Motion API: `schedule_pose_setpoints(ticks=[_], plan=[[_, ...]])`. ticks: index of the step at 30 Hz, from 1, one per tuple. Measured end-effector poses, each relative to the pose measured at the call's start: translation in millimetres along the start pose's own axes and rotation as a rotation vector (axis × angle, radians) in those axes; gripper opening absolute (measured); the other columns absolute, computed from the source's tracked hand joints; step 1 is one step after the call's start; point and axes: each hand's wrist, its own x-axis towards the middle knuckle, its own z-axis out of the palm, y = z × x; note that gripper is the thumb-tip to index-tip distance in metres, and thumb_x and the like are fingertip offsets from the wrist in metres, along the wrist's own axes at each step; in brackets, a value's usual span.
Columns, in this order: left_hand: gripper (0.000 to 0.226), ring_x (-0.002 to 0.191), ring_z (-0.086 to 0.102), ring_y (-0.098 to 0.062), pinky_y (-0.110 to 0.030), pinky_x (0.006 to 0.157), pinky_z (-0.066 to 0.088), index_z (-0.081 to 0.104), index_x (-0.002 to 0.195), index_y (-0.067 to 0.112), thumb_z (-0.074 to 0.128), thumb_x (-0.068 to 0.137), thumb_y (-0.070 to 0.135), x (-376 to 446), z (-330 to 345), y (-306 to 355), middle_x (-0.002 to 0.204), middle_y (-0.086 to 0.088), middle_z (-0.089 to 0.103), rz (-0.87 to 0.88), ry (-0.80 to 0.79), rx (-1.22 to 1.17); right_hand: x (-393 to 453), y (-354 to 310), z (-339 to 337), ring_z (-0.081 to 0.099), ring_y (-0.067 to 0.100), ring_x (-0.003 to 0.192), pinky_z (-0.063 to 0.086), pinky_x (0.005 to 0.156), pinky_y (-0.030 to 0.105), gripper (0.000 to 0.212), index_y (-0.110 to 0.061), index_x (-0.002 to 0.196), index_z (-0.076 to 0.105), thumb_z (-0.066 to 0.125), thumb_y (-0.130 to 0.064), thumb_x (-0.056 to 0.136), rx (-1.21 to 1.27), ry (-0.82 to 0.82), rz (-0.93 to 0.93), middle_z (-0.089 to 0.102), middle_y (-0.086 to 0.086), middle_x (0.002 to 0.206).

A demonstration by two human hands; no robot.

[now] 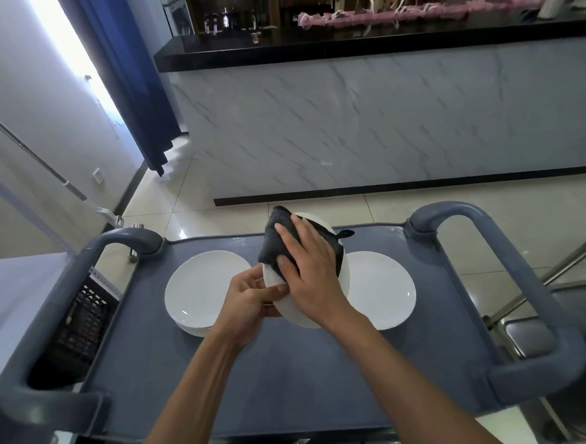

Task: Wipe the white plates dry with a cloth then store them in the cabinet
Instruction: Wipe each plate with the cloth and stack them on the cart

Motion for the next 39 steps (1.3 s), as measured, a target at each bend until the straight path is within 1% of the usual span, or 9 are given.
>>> schedule_pose_setpoints(ticks=[4, 7, 11, 13, 19, 24, 27, 33, 39], plan=[[0.029, 0.085, 0.071, -0.037, -0.051, 0.075, 0.059, 0.077, 0.099, 0.009, 0.064, 0.085, -0.012, 0.3, -1.2, -2.5, 0.097, -0.025, 0.073, 0.003, 0.019, 0.003, 0.4, 0.5, 2.5, 0.009, 0.013, 0.153, 0.013, 0.122, 0.043, 0.053, -0.03, 0.154, 0.033, 0.034, -0.036, 0.102, -0.007, -0.023, -0.01, 0.019, -0.002, 0.165], [0.028, 0.092, 0.071, -0.04, -0.057, 0.081, 0.056, 0.076, 0.106, 0.009, 0.066, 0.085, -0.008, 0.1, -2.3, 0.7, 0.105, -0.027, 0.072, 0.017, 0.005, 0.024, 5.2, 1.6, 1.4, 0.011, 0.013, 0.152, 0.011, 0.121, 0.039, 0.054, -0.03, 0.154, 0.032, 0.029, -0.041, 0.102, 0.028, -0.003, 0.002, 0.021, -0.002, 0.165], [0.033, 0.101, 0.069, -0.046, -0.057, 0.085, 0.056, 0.074, 0.112, 0.007, 0.072, 0.08, -0.002, -1.3, -5.6, 3.0, 0.11, -0.028, 0.071, 0.02, -0.01, 0.024, 15.8, 1.8, -1.4, 0.014, 0.012, 0.151, 0.01, 0.12, 0.034, 0.056, -0.029, 0.154, 0.032, 0.025, -0.046, 0.102, 0.026, 0.042, 0.021, 0.023, -0.003, 0.164], [0.036, 0.099, 0.07, -0.043, -0.055, 0.084, 0.056, 0.075, 0.111, 0.008, 0.071, 0.076, 0.002, -2.7, -6.4, 3.4, 0.11, -0.027, 0.072, 0.015, -0.007, 0.004, 20.7, 3.6, -4.0, 0.014, 0.011, 0.151, 0.008, 0.12, 0.033, 0.057, -0.029, 0.154, 0.033, 0.023, -0.048, 0.101, 0.03, 0.045, 0.036, 0.024, -0.003, 0.164], [0.041, 0.097, 0.071, -0.04, -0.05, 0.079, 0.059, 0.075, 0.115, 0.009, 0.07, 0.075, 0.002, -4.8, -7.3, -0.5, 0.11, -0.026, 0.072, 0.028, -0.002, -0.06, 25.2, 11.1, -8.2, 0.021, 0.012, 0.149, 0.011, 0.118, 0.032, 0.058, -0.028, 0.152, 0.037, 0.023, -0.05, 0.1, 0.012, 0.06, 0.06, 0.029, -0.003, 0.162], [0.041, 0.092, 0.069, -0.037, -0.042, 0.067, 0.059, 0.073, 0.113, 0.005, 0.071, 0.072, 0.001, -5.3, -10.2, 0.3, 0.107, -0.026, 0.071, 0.023, 0.048, -0.133, 27.6, 26.6, -16.3, 0.022, 0.014, 0.149, 0.02, 0.118, 0.042, 0.063, -0.032, 0.154, 0.032, 0.021, -0.055, 0.097, 0.017, 0.05, 0.146, 0.027, -0.004, 0.163], [0.041, 0.087, 0.068, -0.036, -0.038, 0.061, 0.057, 0.073, 0.112, 0.004, 0.071, 0.071, 0.001, -4.2, -11.2, 2.1, 0.104, -0.025, 0.071, 0.023, 0.072, -0.157, 25.6, 34.2, -18.1, 0.022, 0.015, 0.15, 0.024, 0.116, 0.044, 0.064, -0.032, 0.156, 0.028, 0.022, -0.053, 0.096, 0.002, 0.031, 0.141, 0.025, -0.002, 0.164], [0.045, 0.088, 0.068, -0.036, -0.038, 0.065, 0.059, 0.071, 0.115, 0.003, 0.07, 0.07, 0.001, -1.6, -8.7, 0.1, 0.107, -0.025, 0.07, 0.018, 0.109, -0.218, 15.1, 39.3, -17.0, 0.024, 0.021, 0.15, 0.028, 0.116, 0.047, 0.06, -0.029, 0.156, 0.029, 0.027, -0.047, 0.099, -0.037, 0.039, 0.094, 0.027, 0.003, 0.163], [0.047, 0.093, 0.071, -0.034, -0.036, 0.065, 0.06, 0.069, 0.117, 0.003, 0.07, 0.071, -0.005, 1.7, -5.4, 2.3, 0.112, -0.024, 0.071, 0.027, 0.124, -0.266, -4.4, 30.8, -10.6, 0.019, 0.015, 0.151, 0.02, 0.117, 0.041, 0.055, -0.034, 0.154, 0.032, 0.026, -0.045, 0.1, -0.057, 0.002, 0.064, 0.025, -0.004, 0.164]])
